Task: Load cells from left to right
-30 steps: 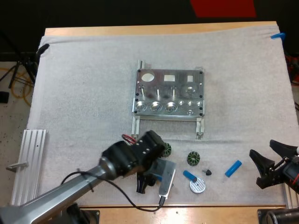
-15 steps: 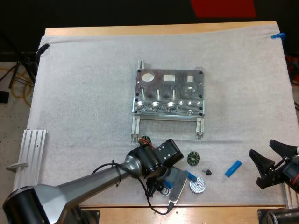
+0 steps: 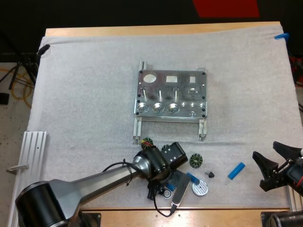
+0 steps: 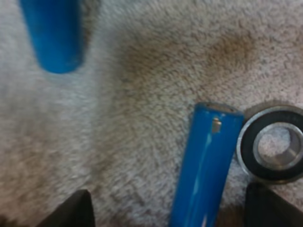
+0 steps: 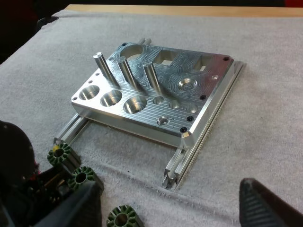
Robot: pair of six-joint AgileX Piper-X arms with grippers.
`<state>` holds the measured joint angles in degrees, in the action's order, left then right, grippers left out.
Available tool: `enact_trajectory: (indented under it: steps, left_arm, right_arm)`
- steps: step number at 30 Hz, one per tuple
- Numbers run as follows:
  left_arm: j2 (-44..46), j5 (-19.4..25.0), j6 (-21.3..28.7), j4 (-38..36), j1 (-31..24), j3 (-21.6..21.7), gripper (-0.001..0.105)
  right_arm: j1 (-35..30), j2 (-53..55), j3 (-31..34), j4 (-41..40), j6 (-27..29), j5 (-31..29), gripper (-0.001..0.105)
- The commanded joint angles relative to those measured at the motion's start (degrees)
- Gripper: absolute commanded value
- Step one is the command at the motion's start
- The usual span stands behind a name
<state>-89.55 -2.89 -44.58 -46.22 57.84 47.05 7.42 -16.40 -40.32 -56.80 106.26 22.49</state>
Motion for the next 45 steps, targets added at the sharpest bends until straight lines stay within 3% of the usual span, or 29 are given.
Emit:
enact_trajectory:
  steps: [1, 6, 8, 10, 12, 15, 18, 23, 30, 34, 42, 45]
  left_arm:
    - [-0.42, 1.00, -0.19, 0.26, 0.18, 0.31, 0.065]
    - [-1.23, 1.48, -0.56, 0.26, 0.18, 0.31, 0.064]
    - [-1.23, 1.48, -0.56, 0.26, 0.18, 0.31, 0.060]
    - [-1.23, 1.48, -0.56, 0.26, 0.18, 0.31, 0.050]
    - [-1.23, 1.48, -0.56, 0.12, 0.18, 0.31, 0.032]
    - [-1.23, 1.48, -0.56, 0.12, 0.18, 0.31, 0.013]
    - [-1.23, 1.48, -0.56, -0.32, 0.18, 0.46, 0.001]
    - [-0.60, 1.48, -4.81, -3.68, 0.18, 2.99, 0.000]
    - [7.72, 0.90, -9.26, -5.05, 0.18, 6.65, 0.000]
    - [13.28, 0.53, -11.06, -5.03, 0.18, 6.80, 0.000]
    - [22.91, 0.48, -18.31, -1.21, 0.18, 6.80, 0.000]
    - [23.85, 0.48, -19.41, 0.84, 0.18, 6.80, 0.000]
  right_arm:
    - [-0.30, 0.03, -0.54, 0.47, 0.42, 0.50, 0.061]
    - [-0.30, 0.03, -0.54, 0.47, 0.42, 0.50, 0.061]
    - [-0.30, 0.03, -0.54, 0.47, 0.42, 0.50, 0.061]
    - [-0.30, 0.03, -0.54, 0.47, 0.42, 0.50, 0.061]
    - [-0.30, 0.03, -0.54, 0.47, 0.42, 0.50, 0.061]
    - [-0.30, 0.03, -0.54, 0.47, 0.42, 0.50, 0.061]
    - [-0.30, 0.03, -0.54, 0.47, 0.42, 0.50, 0.061]
    - [-0.30, 0.03, -0.41, 1.16, 0.22, 0.01, 0.061]
    - [-0.30, -0.89, -0.42, 2.64, -8.44, 0.49, 0.061]
    - [-0.30, -2.27, -0.42, 2.63, -10.14, 1.02, 0.061]
    - [-0.30, -7.98, -0.42, 2.55, -10.13, 11.21, 0.061]
    - [-0.30, -10.10, -0.42, 2.55, -10.13, 12.52, 0.061]
